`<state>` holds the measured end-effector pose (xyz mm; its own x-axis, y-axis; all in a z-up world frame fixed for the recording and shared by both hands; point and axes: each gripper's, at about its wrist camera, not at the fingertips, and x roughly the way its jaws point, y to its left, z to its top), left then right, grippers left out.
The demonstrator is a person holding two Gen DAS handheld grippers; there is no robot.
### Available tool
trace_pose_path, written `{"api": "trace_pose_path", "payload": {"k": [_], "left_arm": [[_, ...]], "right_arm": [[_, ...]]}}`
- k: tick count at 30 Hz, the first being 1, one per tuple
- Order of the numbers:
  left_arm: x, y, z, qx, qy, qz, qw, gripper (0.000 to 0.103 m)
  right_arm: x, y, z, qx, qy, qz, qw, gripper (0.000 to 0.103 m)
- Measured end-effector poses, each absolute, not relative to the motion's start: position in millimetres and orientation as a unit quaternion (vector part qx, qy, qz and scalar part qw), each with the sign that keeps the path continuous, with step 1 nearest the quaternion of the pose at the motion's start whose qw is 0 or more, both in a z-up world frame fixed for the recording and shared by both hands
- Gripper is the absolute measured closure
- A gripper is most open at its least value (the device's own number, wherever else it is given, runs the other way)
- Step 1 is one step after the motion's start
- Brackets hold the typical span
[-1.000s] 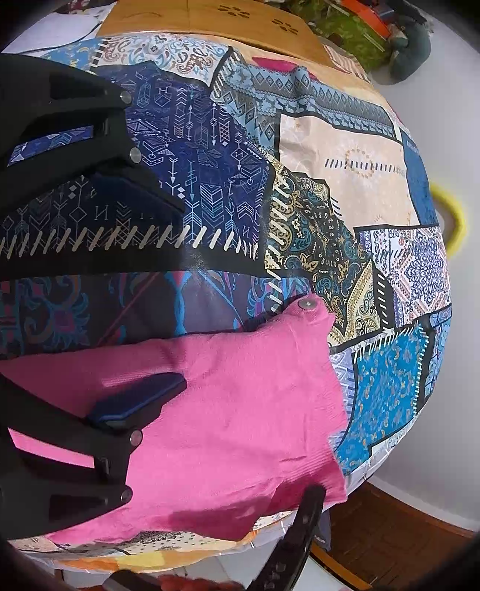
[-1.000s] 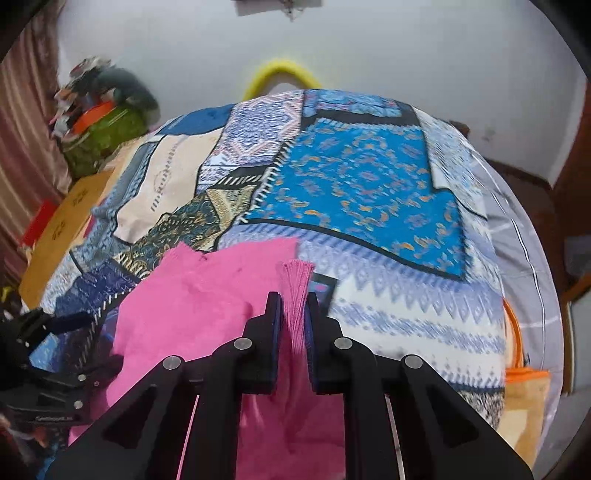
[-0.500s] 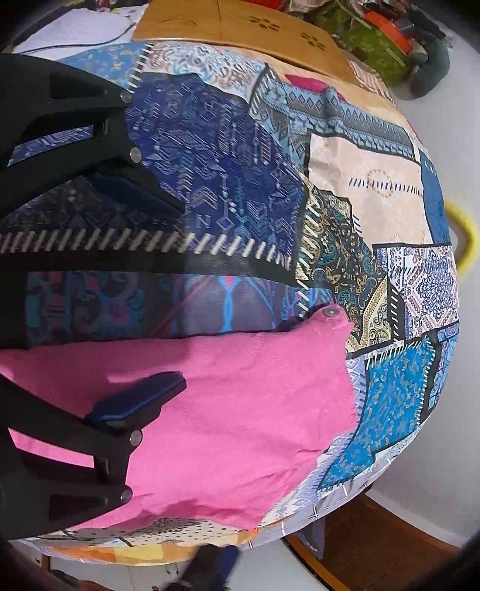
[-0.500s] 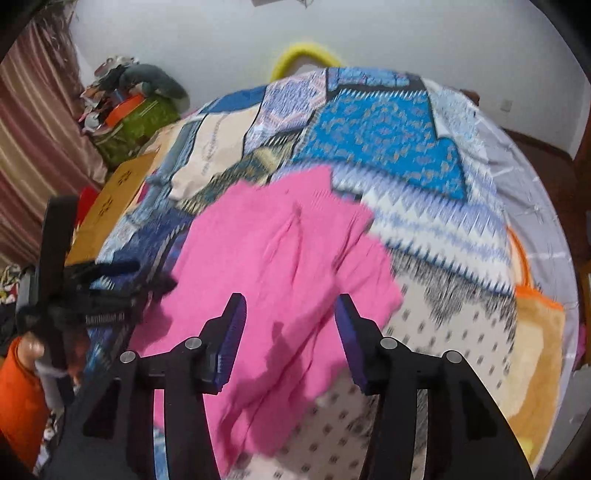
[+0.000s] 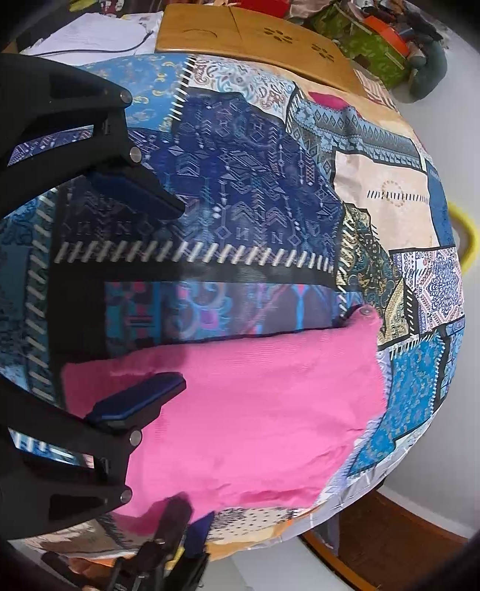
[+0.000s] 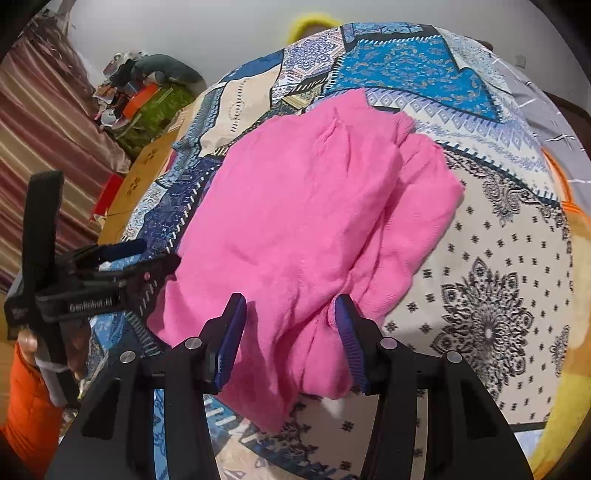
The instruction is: Fold small clothes
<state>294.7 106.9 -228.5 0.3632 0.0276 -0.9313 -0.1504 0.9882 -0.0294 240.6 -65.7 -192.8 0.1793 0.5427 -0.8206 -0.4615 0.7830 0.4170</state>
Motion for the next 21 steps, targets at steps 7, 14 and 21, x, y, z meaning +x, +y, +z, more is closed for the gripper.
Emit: {"api": "trace_pose_path", "payload": {"k": [7, 14, 21], "left_arm": [[281.9, 98.7, -229.1, -0.025, 0.565, 0.062, 0.822, 0.018], [287.4, 89.2, -214.3, -0.020, 0.559, 0.068, 0.826, 0.018], [297.2, 70.4, -203.8, -0.018, 0.548, 0.058, 0.834, 0.018]], "right_arm": [[241.6, -54.1, -204.5, 0.019, 0.547, 0.328, 0.770, 0.078], [232.6, -72.6, -185.9, 0.031, 0.509, 0.345, 0.788, 0.094], [225.9, -89.4, -160.7, 0.013, 0.475, 0.342, 0.811, 0.095]]}}
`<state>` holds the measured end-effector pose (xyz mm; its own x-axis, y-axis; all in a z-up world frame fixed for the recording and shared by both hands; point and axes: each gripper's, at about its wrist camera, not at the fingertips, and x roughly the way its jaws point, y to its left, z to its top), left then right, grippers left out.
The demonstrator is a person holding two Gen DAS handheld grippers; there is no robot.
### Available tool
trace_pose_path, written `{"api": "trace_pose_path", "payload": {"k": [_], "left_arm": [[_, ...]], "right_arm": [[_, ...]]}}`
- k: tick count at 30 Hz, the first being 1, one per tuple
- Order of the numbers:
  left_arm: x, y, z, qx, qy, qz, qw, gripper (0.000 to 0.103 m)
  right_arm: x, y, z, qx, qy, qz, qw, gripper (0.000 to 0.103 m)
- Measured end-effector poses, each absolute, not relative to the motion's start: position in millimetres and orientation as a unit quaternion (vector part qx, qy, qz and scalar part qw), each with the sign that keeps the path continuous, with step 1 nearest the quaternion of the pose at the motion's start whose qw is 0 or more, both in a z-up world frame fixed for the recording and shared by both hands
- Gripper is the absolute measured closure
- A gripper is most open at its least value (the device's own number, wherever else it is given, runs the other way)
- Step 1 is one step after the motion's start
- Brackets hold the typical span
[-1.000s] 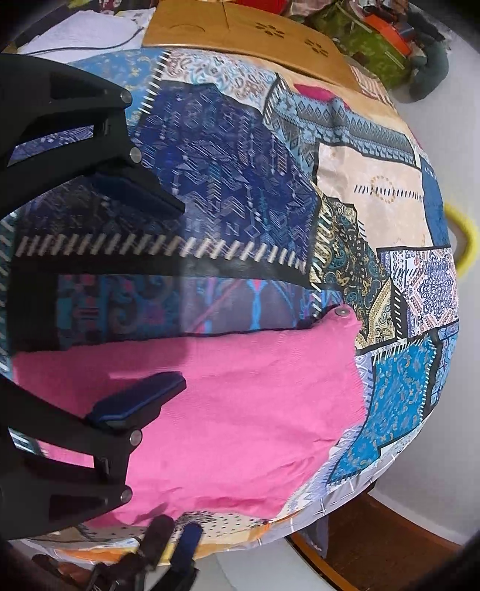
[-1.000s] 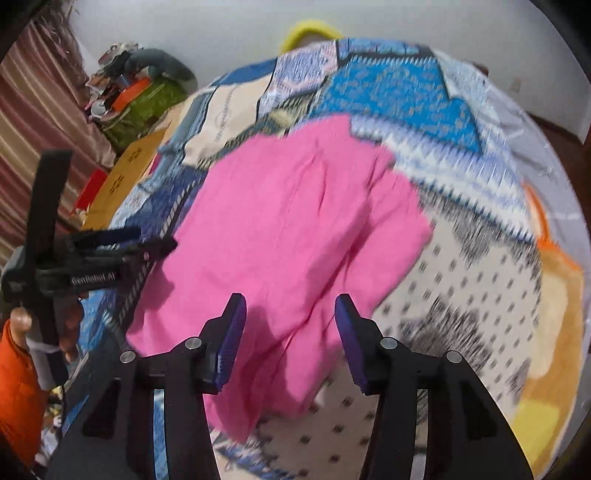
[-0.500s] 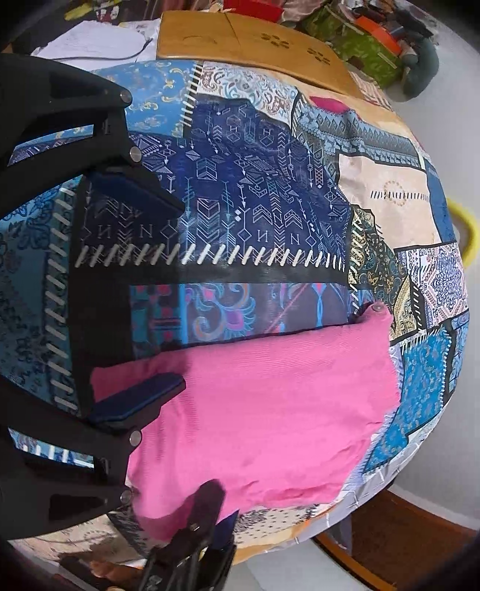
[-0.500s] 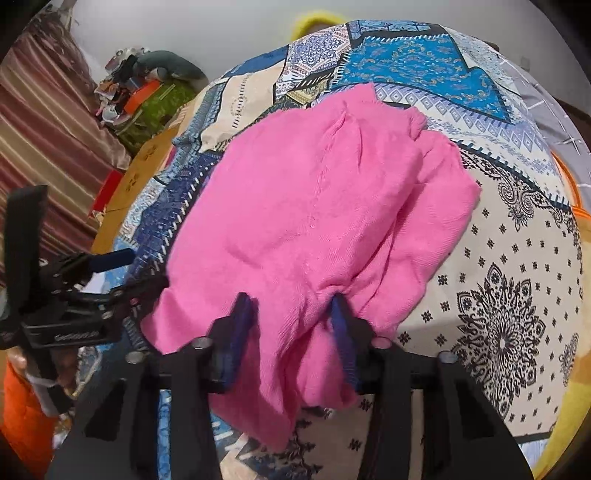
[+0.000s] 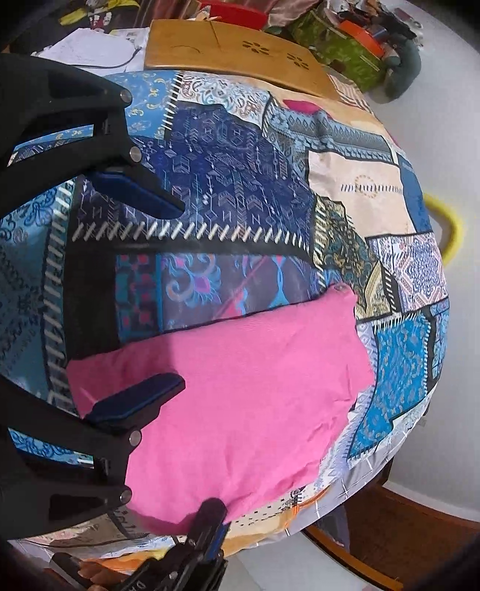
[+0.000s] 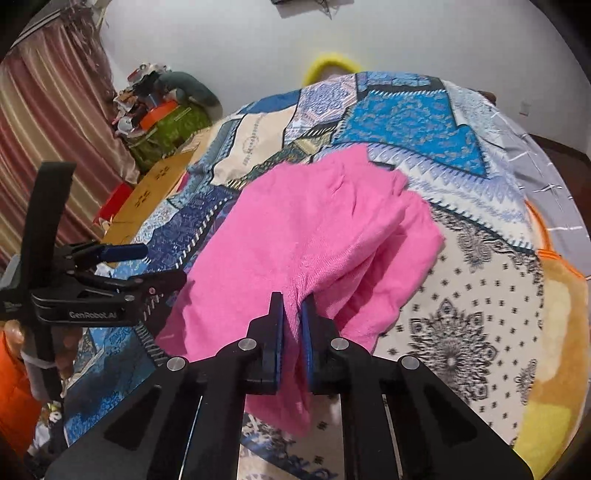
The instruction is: Fold small clothes
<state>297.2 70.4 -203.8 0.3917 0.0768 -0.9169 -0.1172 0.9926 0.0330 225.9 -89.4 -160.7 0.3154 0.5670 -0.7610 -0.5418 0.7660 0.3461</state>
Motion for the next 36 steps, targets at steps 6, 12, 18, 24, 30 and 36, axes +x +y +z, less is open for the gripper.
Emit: {"api": "trace_pose_path", "payload": {"k": [6, 12, 18, 24, 30, 36], "left_arm": [[300.9, 57.4, -222.6, -0.017, 0.565, 0.045, 0.824, 0.017], [300.8, 61.8, -223.9, -0.034, 0.569, 0.040, 0.821, 0.017], [297.8, 71.1, -219.1, -0.051, 0.565, 0.042, 0.823, 0.017], [289.1, 81.1, -216.4, -0.059, 0.559, 0.049, 0.826, 0.017], [281.8, 92.4, -215.9, -0.068, 0.558, 0.058, 0.825, 0.017], [292.3, 98.6, -209.9, -0.069, 0.556, 0.057, 0.827, 0.017]], "right_arm": [[233.1, -107.3, -182.6, 0.028, 0.506, 0.315, 0.802, 0.095], [233.4, -117.8, -189.8, 0.033, 0.527, 0.307, 0.791, 0.092], [225.0, -128.0, -176.1, 0.028, 0.524, 0.292, 0.800, 0.053], [216.4, -130.1, -189.0, 0.047, 0.553, 0.291, 0.779, 0.039], [210.0, -119.1, -199.8, 0.050, 0.556, 0.307, 0.771, 0.044], [214.1, -114.9, -205.7, 0.055, 0.557, 0.334, 0.758, 0.088]]}}
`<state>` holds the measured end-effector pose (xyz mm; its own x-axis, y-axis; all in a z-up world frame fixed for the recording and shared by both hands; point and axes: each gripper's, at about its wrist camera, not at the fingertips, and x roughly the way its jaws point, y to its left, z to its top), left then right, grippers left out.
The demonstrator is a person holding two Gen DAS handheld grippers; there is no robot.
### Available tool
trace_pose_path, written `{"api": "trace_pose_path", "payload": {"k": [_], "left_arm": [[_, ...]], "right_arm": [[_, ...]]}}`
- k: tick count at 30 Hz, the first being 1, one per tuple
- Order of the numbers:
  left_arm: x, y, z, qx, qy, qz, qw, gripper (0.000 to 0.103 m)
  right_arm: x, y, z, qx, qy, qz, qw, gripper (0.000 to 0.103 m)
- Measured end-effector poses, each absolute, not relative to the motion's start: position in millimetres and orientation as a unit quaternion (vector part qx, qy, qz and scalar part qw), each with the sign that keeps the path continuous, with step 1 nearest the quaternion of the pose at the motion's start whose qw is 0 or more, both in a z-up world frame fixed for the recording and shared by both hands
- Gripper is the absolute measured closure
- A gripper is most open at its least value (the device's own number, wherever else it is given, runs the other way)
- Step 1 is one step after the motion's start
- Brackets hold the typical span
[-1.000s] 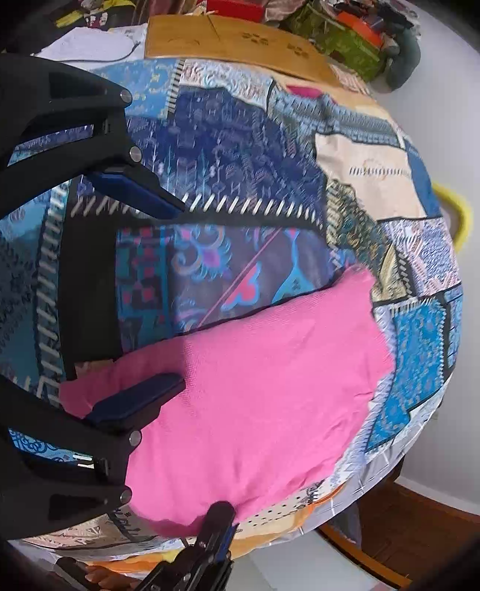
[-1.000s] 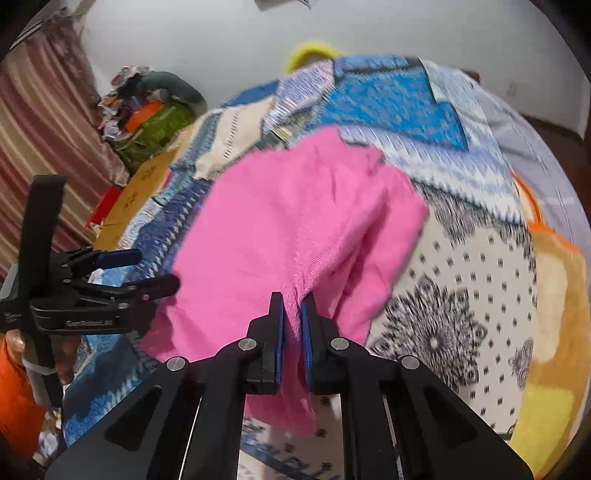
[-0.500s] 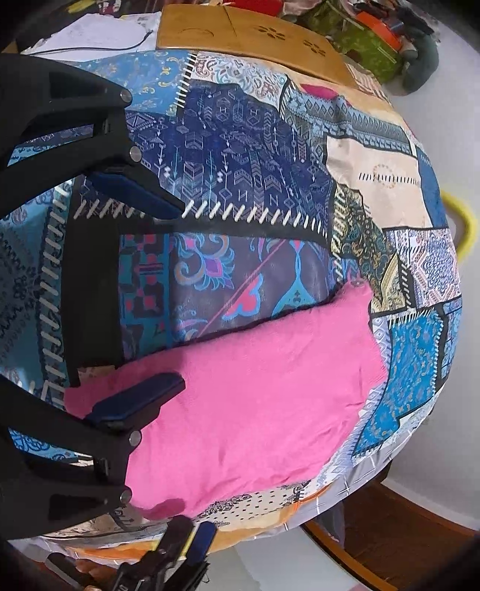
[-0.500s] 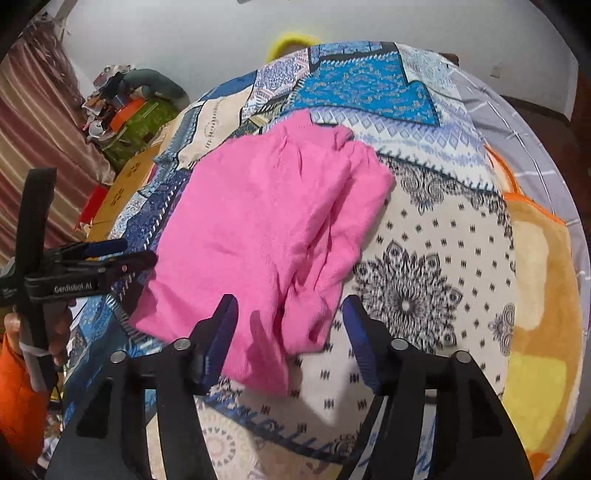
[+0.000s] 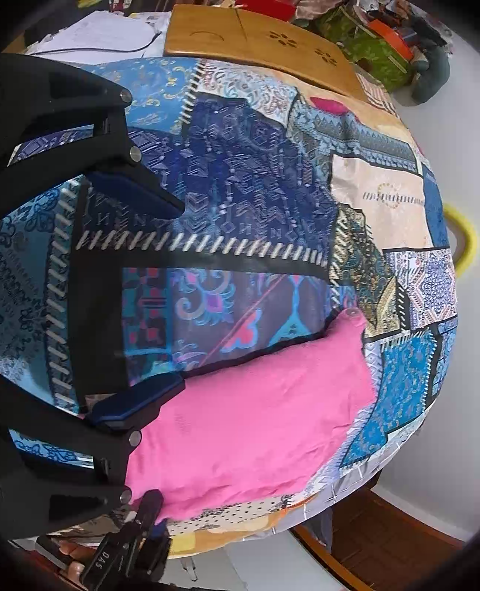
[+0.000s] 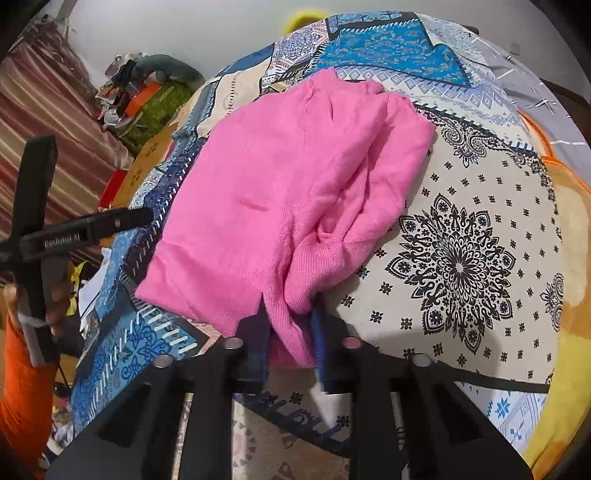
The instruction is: Fold small clothes
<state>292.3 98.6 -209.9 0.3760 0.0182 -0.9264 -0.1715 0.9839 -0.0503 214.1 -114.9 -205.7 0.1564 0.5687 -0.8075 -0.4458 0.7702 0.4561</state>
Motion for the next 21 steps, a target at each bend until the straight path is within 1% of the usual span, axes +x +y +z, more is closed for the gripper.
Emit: {"api": "trace_pose_path", "payload": {"k": [1, 8, 16, 21], "left_arm": [[296.0, 98.7, -208.2, -0.069, 0.554, 0.057, 0.828, 0.017], [343.1, 94.6, -210.7, -0.072, 0.557, 0.034, 0.827, 0.017], [406.6, 101.6, -244.3, -0.158, 0.586, 0.003, 0.795, 0.017], [432.1, 96.5, -245.2, -0.166, 0.572, -0.015, 0.803, 0.017]], "right_arm": [[214.6, -116.3, -206.0, 0.057, 0.556, 0.337, 0.758, 0.090], [229.7, -146.3, -204.8, 0.037, 0.542, 0.317, 0.778, 0.092], [262.8, -177.0, -213.5, 0.028, 0.542, 0.275, 0.794, 0.092], [287.4, -186.6, -222.9, 0.022, 0.541, 0.246, 0.804, 0.092]]}}
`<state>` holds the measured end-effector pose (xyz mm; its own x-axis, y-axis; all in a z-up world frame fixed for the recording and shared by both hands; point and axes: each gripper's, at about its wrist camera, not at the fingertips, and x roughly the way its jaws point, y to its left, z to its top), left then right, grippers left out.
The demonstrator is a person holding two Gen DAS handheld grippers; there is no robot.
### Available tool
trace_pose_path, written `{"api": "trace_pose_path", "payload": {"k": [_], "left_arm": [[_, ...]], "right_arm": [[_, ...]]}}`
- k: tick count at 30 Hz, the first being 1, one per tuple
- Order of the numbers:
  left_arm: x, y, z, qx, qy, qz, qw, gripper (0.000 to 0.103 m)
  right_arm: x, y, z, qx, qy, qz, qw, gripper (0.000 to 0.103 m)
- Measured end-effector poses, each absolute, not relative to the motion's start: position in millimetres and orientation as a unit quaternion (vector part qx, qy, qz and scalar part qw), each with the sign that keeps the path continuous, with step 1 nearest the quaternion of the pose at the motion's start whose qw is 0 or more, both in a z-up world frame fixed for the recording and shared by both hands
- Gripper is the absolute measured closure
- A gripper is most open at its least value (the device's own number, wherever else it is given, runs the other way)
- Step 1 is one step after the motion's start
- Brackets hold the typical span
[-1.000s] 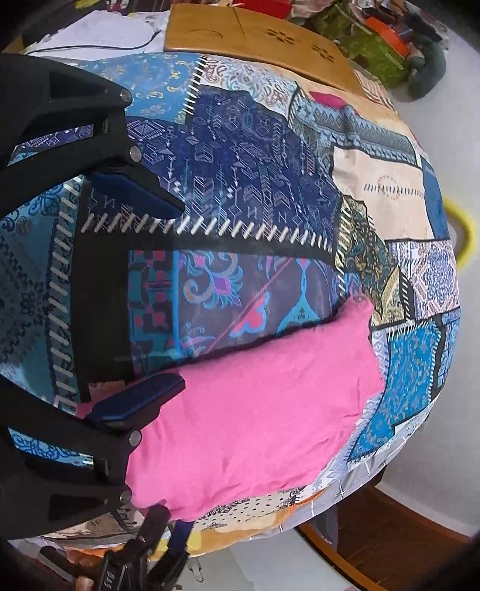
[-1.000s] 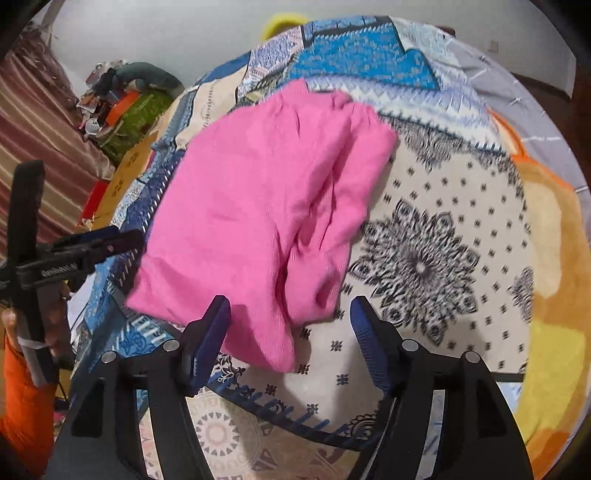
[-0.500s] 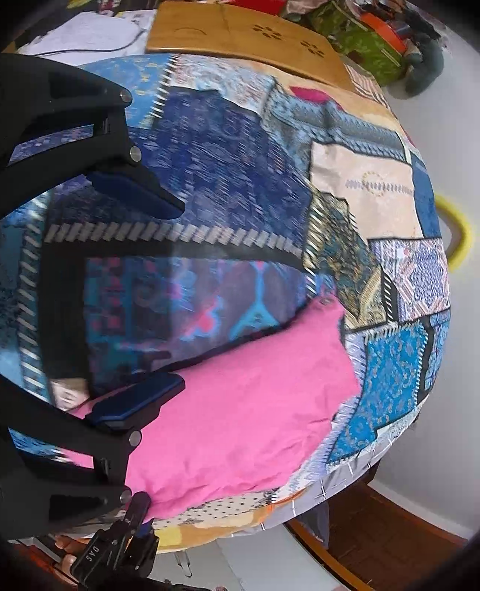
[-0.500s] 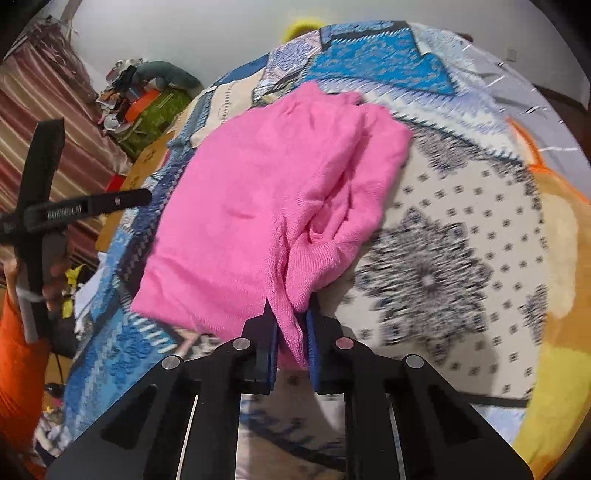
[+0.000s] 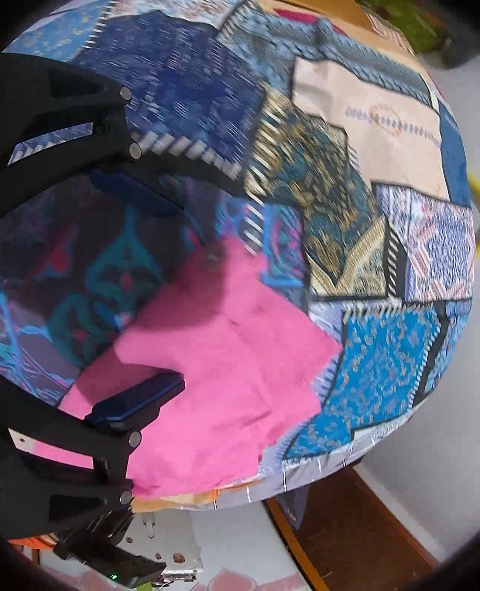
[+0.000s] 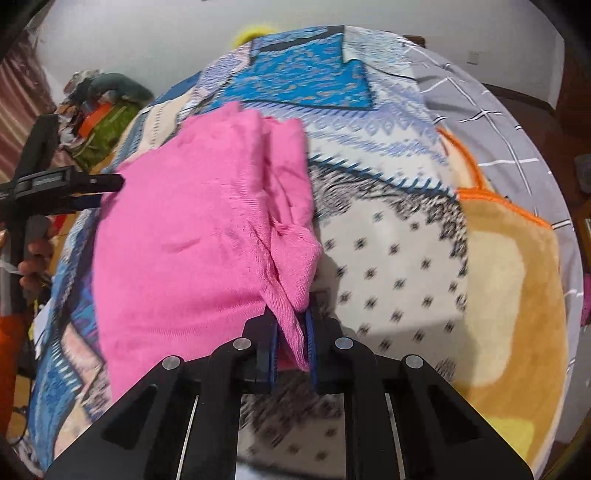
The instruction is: Fold small clothes
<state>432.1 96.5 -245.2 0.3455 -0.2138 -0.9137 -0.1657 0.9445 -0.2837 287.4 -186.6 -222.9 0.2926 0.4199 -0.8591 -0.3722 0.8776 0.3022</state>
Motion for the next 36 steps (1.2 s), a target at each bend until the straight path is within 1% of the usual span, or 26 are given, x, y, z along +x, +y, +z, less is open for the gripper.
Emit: {"api": "trace_pose_path", "payload": {"k": [2, 3, 4, 5, 6, 7, 8, 9, 10, 11, 12, 14, 16, 18, 23, 33, 35, 36], "left_arm": [[439.1, 91.3, -247.8, -0.155, 0.569, -0.015, 0.807, 0.028], [441.5, 89.5, -250.1, -0.150, 0.570, -0.017, 0.808, 0.038], [443.1, 86.8, -252.5, -0.149, 0.571, -0.022, 0.807, 0.044], [442.3, 86.5, -252.3, -0.150, 0.568, -0.023, 0.809, 0.047], [440.7, 85.4, -250.9, -0.152, 0.562, -0.025, 0.813, 0.056], [437.4, 83.5, -248.5, -0.153, 0.555, -0.029, 0.817, 0.068], [434.3, 82.4, -246.2, -0.151, 0.550, -0.027, 0.821, 0.073], [431.6, 81.2, -244.2, -0.146, 0.547, -0.025, 0.824, 0.082], [428.8, 80.7, -242.7, -0.140, 0.546, -0.023, 0.825, 0.085], [424.1, 77.8, -239.7, -0.128, 0.545, -0.019, 0.828, 0.086], [420.5, 75.9, -237.4, -0.117, 0.544, -0.016, 0.831, 0.087], [411.0, 73.1, -232.6, -0.096, 0.541, -0.007, 0.835, 0.088], [398.2, 72.0, -226.2, -0.079, 0.533, 0.000, 0.842, 0.088], [380.3, 72.0, -220.9, -0.062, 0.529, 0.007, 0.846, 0.088], [338.8, 75.1, -216.5, -0.035, 0.529, 0.015, 0.847, 0.088], [271.5, 92.6, -228.8, -0.061, 0.552, 0.013, 0.831, 0.088], [262.4, 99.1, -231.9, -0.065, 0.559, 0.014, 0.826, 0.081], [258.8, 102.1, -231.1, -0.069, 0.556, 0.015, 0.828, 0.075]], "right_arm": [[295.3, -187.1, -225.6, 0.025, 0.541, 0.241, 0.806, 0.092], [299.0, -187.8, -226.9, 0.029, 0.541, 0.239, 0.806, 0.092], [301.7, -188.8, -227.3, 0.032, 0.540, 0.238, 0.807, 0.092], [304.0, -189.3, -227.4, 0.037, 0.540, 0.235, 0.807, 0.092], [305.3, -188.8, -227.0, 0.037, 0.541, 0.234, 0.807, 0.091], [305.1, -188.4, -225.9, 0.036, 0.543, 0.234, 0.806, 0.090], [303.7, -188.5, -224.2, 0.036, 0.544, 0.233, 0.805, 0.088], [301.3, -189.4, -221.7, 0.037, 0.546, 0.230, 0.805, 0.088], [300.5, -189.2, -220.1, 0.038, 0.546, 0.230, 0.805, 0.088], [298.8, -190.8, -216.9, 0.041, 0.547, 0.228, 0.805, 0.088], [296.6, -193.1, -212.9, 0.044, 0.547, 0.224, 0.805, 0.085], [293.7, -196.9, -206.4, 0.049, 0.546, 0.218, 0.807, 0.078], [289.3, -197.8, -197.7, 0.049, 0.541, 0.214, 0.812, 0.067], [280.5, -196.6, -186.5, 0.046, 0.535, 0.218, 0.815, 0.063], [263.1, -179.5, -170.7, 0.031, 0.528, 0.243, 0.813, 0.063], [232.2, -136.4, -173.8, 0.013, 0.537, 0.283, 0.795, 0.063], [228.8, -133.7, -174.5, 0.012, 0.538, 0.285, 0.793, 0.063], [227.6, -133.1, -174.5, 0.012, 0.539, 0.286, 0.792, 0.063]]}}
